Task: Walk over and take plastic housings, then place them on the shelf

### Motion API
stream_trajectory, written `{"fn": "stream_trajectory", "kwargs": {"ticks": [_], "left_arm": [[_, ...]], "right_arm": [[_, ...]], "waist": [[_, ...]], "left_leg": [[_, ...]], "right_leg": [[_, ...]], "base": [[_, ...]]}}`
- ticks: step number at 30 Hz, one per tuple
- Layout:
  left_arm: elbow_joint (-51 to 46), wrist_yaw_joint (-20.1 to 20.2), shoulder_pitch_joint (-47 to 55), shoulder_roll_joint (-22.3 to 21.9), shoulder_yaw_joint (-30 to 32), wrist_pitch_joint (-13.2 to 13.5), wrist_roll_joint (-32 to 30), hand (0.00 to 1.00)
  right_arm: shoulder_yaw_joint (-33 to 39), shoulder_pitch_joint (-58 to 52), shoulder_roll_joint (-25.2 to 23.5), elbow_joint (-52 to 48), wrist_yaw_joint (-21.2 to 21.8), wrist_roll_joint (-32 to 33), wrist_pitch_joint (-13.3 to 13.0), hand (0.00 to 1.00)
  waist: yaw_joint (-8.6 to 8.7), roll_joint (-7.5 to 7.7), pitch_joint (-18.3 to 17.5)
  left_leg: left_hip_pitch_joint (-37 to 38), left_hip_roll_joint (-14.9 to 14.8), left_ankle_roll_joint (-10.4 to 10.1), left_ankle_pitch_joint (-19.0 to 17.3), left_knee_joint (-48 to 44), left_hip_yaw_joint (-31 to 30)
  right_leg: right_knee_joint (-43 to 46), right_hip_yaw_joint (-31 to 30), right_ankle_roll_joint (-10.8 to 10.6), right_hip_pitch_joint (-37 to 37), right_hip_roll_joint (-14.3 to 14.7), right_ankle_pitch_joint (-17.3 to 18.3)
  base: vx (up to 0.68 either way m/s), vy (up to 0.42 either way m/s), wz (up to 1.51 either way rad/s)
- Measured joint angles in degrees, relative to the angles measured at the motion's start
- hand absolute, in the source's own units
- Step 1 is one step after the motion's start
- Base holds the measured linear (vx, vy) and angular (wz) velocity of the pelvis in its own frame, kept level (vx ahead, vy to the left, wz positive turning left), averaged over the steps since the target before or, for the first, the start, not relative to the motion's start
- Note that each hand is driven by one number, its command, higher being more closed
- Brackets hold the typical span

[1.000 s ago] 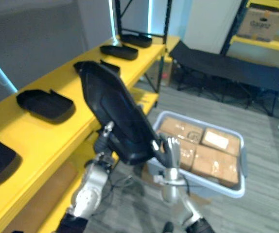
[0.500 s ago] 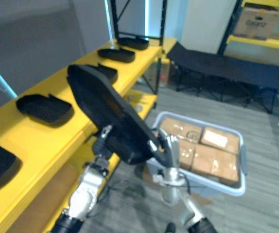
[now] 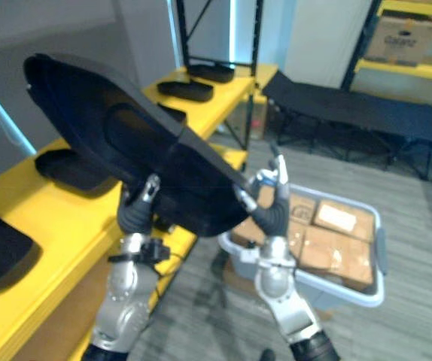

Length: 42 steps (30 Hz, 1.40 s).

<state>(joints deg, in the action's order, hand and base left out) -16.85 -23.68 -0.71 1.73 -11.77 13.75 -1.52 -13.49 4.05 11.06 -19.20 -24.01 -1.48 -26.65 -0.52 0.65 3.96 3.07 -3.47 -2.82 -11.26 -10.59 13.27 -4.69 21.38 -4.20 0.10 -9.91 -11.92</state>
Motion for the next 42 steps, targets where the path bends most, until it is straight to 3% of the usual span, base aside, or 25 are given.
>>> {"fn": "stream_trajectory", "kwargs": {"ticks": [2,4,6,9,11,14,18,30,35,37,42], "left_arm": [[0.32,-3.18,-0.51,-0.52,2.62,-0.04,-3.67,1.0],[1.75,-8.13,-0.32,-1.1,10.65,-0.05,-5.82,1.0],[3.96,-13.8,0.39,-0.55,19.11,-0.26,-6.01,1.0],[4.07,-16.55,1.25,0.09,20.77,-0.28,-6.03,1.0],[4.06,-16.85,1.97,-0.2,20.04,-0.29,-6.26,1.0],[3.78,-17.65,2.19,-0.46,19.51,0.0,-6.27,1.0],[3.02,-18.02,3.54,-0.81,20.11,0.03,-6.09,1.0],[-1.83,-14.8,6.6,-2.22,19.89,2.95,-3.25,1.0],[-4.79,-15.42,8.45,-2.2,20.87,2.94,-3.46,1.0],[-6.79,-15.88,9.9,-2.28,22.61,2.92,-3.9,1.0],[-12.71,-17.45,13.83,-2.64,30.93,2.93,-4.21,1.0]], "right_arm": [[3.41,-1.03,-0.13,-2.42,3.49,4.8,-0.47,0.0],[10.74,-2.54,-0.89,-3.42,4.31,8.25,0.83,0.0],[17.82,-7.12,-0.82,-3.34,6.62,13.75,4.39,0.0],[18.41,-13.62,-1.38,-1.97,8.62,15.27,7.15,0.0],[17.0,-16.16,-3.34,1.38,10.26,15.24,9.06,0.0],[16.91,-17.47,-5.3,7.19,9.93,15.22,9.6,0.0],[18.12,-19.91,-6.83,13.47,8.98,15.16,9.58,0.0],[17.8,-19.97,-7.0,15.69,9.16,11.95,9.36,0.0],[15.57,-18.46,-6.81,16.41,13.54,15.08,9.2,0.0],[13.29,-17.39,-6.71,16.47,15.77,16.6,9.02,0.0],[3.53,-11.82,-6.25,19.8,19.29,16.16,8.97,0.0]], "waist": [[0.36,-0.01,0.05],[1.23,-0.07,0.08],[1.4,0.02,0.42],[1.51,0.48,0.79],[2.05,0.37,1.24],[3.1,0.31,1.3],[3.24,-0.11,1.56],[2.92,-0.16,1.7],[2.73,-0.02,2.0],[2.13,0.1,2.16],[-2.09,0.8,2.83]], "left_leg": [[0.05,-0.09,-0.02,-0.01,0.11,0.09],[0.14,-0.27,-0.12,-0.08,0.23,0.55],[0.94,-0.65,-0.36,-0.35,0.61,1.87],[0.83,-0.94,-0.56,-0.47,0.82,2.33],[0.95,-0.87,-0.58,-0.48,1.11,2.89],[1.02,-0.79,-0.57,-0.48,1.27,3.08],[0.99,-0.75,-0.57,-0.48,1.59,3.34],[0.95,-0.7,-0.54,-0.45,1.94,2.98],[0.9,-0.36,-0.29,-0.26,2.09,1.38],[0.9,-0.06,-0.21,-0.18,2.11,0.25],[-0.43,1.04,0.31,0.68,2.18,-5.71]], "right_leg": [[0.01,-0.06,-0.11,-0.04,0.13,0.08],[0.01,-0.45,-0.12,-0.24,0.3,0.1],[0.0,-1.65,0.02,-0.48,0.78,0.2],[-0.24,-1.98,0.09,-1.04,1.1,0.3],[-0.3,-2.52,0.08,-1.31,1.12,0.27],[-0.13,-2.7,0.07,-1.49,1.13,0.25],[-0.01,-3.01,0.04,-1.87,1.19,0.19],[-0.02,-2.73,0.04,-1.72,1.1,0.21],[-0.05,-1.16,-0.06,-0.84,0.7,0.45],[-0.08,-0.07,-0.36,-0.15,0.44,0.78],[-0.51,5.89,-1.09,2.22,-0.91,1.84]], "base": [[0.0,0.003,-0.02],[-0.01,0.013,-0.13],[0.0,0.02,-0.26],[0.0,0.02,-0.11],[-0.02,0.033,-0.11],[0.0,0.036,-0.04],[-0.01,0.018,-0.03],[-0.04,0.018,0.01],[-0.04,0.03,0.16],[-0.03,0.028,0.31],[-0.03,0.035,0.57]]}}
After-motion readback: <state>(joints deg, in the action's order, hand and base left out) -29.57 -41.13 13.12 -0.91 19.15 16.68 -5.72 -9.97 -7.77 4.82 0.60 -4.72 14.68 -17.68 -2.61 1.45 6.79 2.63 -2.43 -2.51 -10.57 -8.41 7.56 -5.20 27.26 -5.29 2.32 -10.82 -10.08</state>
